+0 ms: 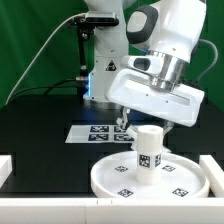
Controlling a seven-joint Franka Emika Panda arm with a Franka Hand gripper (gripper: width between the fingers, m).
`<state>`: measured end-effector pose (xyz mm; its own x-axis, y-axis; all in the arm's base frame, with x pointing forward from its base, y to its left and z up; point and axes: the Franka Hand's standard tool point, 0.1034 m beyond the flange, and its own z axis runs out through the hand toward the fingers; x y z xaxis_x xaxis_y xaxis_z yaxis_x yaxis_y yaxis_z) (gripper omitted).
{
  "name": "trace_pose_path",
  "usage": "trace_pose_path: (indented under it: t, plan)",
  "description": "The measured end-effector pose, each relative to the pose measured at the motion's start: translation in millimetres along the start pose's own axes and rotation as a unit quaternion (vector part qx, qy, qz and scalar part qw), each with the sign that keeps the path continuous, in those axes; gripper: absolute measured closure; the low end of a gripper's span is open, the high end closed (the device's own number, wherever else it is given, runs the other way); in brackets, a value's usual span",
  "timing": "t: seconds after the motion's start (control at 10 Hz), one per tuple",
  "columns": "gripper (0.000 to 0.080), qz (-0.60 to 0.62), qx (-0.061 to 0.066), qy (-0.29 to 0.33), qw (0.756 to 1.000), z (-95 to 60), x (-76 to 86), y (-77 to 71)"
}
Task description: Assemble round table
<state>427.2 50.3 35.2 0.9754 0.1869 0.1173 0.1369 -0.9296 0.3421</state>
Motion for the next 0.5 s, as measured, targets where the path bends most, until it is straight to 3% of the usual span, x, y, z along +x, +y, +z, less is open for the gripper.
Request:
trace_pose_path:
  t: [0.4,0.5]
  plan:
    - [0.0151,-0.005,-0.001,-0.001,1.0,0.2,0.2,-1.6]
    - [0.024,-0.005,-0.001,-0.001,1.0,0.2,0.2,-1.6]
